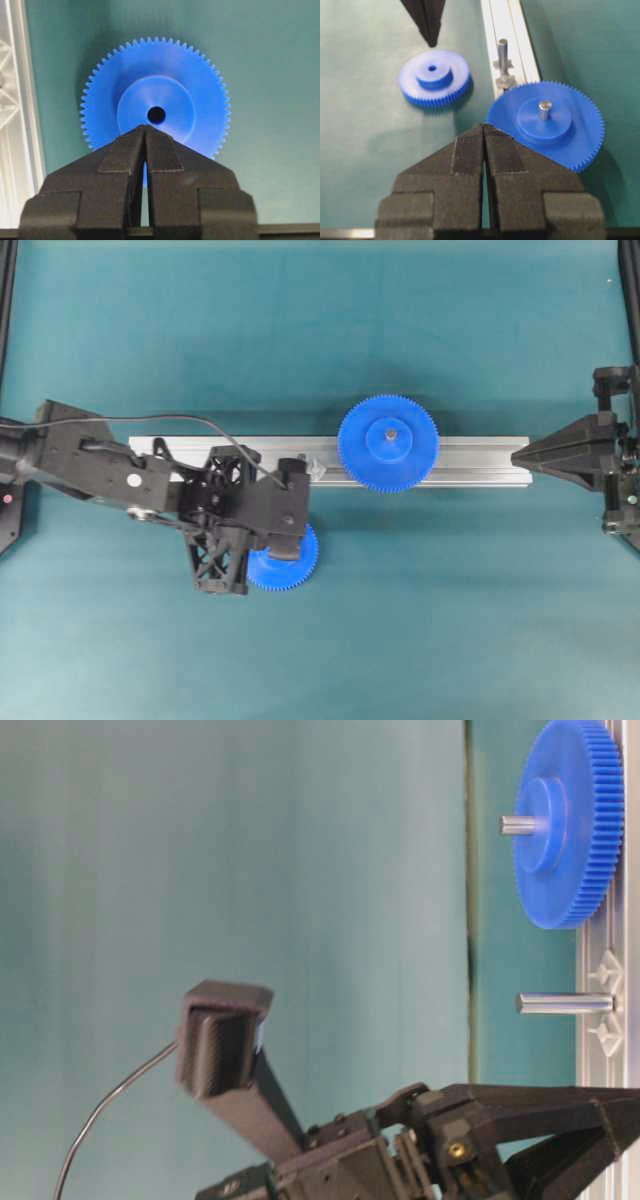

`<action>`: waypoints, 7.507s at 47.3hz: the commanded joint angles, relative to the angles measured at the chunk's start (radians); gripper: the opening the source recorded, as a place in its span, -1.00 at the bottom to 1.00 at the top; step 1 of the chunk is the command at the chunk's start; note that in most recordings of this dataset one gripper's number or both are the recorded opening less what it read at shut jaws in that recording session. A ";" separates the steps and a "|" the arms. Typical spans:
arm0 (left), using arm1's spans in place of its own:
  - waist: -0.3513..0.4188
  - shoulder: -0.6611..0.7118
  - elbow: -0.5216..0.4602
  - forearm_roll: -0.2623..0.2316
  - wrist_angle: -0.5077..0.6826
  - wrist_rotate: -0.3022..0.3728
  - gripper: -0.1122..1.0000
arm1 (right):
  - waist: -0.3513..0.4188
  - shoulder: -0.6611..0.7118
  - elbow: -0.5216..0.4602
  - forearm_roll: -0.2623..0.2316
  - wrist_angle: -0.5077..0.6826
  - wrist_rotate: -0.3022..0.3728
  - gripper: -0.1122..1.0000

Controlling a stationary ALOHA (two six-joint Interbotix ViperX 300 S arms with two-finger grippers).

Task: Find the location of the shaft and insert the small gear.
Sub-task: 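Lower the open left gripper over the small blue gear's hub, then close the left gripper on the small blue gear's hub, then lift the small blue gear and carry it over the rail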

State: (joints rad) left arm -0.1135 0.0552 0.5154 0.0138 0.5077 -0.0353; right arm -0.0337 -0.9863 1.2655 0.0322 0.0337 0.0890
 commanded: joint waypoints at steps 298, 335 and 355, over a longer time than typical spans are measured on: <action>-0.012 0.163 -0.377 0.005 0.442 0.043 0.35 | -0.002 -0.005 0.014 0.000 -0.005 0.012 -0.84; -0.008 0.100 -0.520 0.008 0.612 0.060 0.35 | -0.002 -0.005 0.015 0.000 -0.005 0.011 -0.84; 0.035 0.083 -0.541 0.012 0.635 0.084 0.35 | -0.002 -0.005 0.015 0.000 -0.005 0.012 -0.84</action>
State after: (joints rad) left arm -0.0890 0.1871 0.0031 0.0199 1.1443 0.0368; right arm -0.0337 -0.9971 1.2901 0.0322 0.0353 0.0905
